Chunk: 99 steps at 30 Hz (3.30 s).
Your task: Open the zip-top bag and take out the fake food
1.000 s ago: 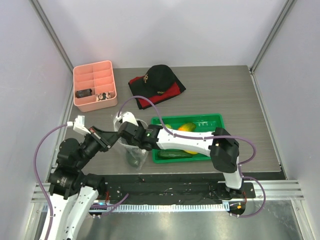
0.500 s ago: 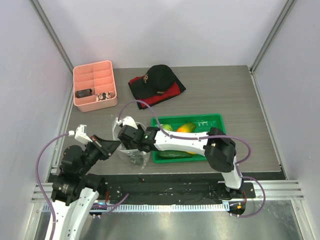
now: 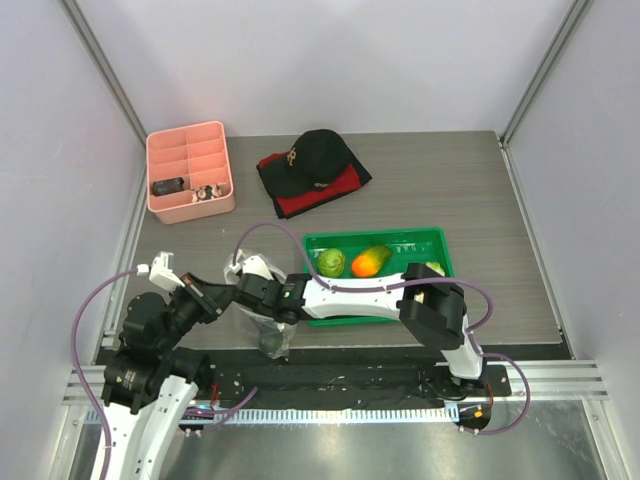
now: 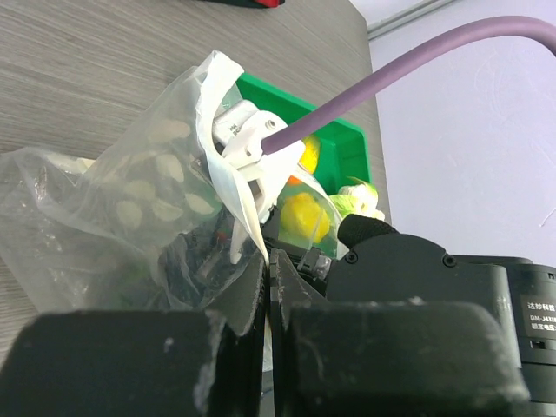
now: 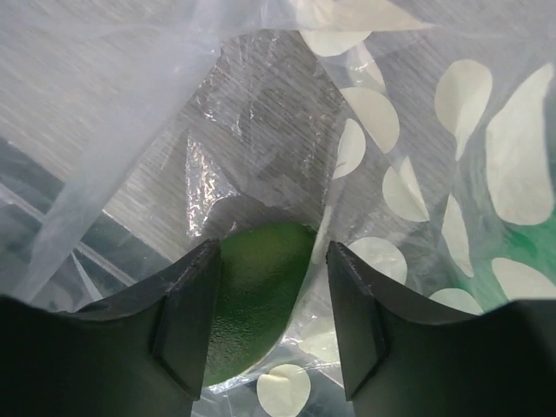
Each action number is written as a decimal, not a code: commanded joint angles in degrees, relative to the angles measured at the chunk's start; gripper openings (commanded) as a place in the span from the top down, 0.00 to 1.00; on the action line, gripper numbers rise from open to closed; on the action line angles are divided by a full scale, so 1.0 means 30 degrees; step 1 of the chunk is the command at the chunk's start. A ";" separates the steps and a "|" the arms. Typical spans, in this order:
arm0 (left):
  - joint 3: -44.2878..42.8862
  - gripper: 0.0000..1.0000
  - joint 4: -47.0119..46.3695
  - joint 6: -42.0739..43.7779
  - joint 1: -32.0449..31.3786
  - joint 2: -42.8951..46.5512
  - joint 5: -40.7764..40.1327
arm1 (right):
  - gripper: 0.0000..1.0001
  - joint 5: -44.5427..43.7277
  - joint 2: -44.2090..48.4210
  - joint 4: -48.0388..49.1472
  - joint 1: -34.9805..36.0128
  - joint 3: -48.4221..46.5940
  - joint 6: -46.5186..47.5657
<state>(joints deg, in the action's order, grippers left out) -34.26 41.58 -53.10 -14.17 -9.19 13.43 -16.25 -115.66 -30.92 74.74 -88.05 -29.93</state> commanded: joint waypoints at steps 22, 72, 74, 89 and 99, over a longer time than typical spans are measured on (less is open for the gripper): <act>-0.2465 1.00 -0.4983 0.1820 0.0066 -0.5402 -0.0931 | 0.43 0.0847 0.1697 -0.0826 -0.2556 -0.4103 0.2563; 0.0815 1.00 -0.2699 0.0679 0.0038 -0.1888 -0.2046 | 0.24 0.3251 -0.2228 0.3271 -0.2004 -0.0591 -0.3675; 0.0844 1.00 -0.2728 0.0563 0.0037 -0.1858 -0.1987 | 0.23 0.3132 -0.2754 0.3566 -0.2090 -0.0620 -0.3616; 0.0815 1.00 -0.1967 0.0533 0.0037 -0.1272 -0.2659 | 0.92 -0.0933 -0.1059 0.1816 -0.2032 -0.1757 -0.0925; 0.0141 1.00 -0.1937 0.0503 0.0066 -0.1858 -0.3129 | 0.54 -0.1038 0.0233 0.2133 -0.2295 -0.2260 0.0750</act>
<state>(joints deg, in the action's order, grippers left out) -31.09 37.56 -51.94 -14.13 -13.78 5.37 -20.05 -117.49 -24.60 68.62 -91.64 -29.71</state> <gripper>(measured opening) 0.003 0.493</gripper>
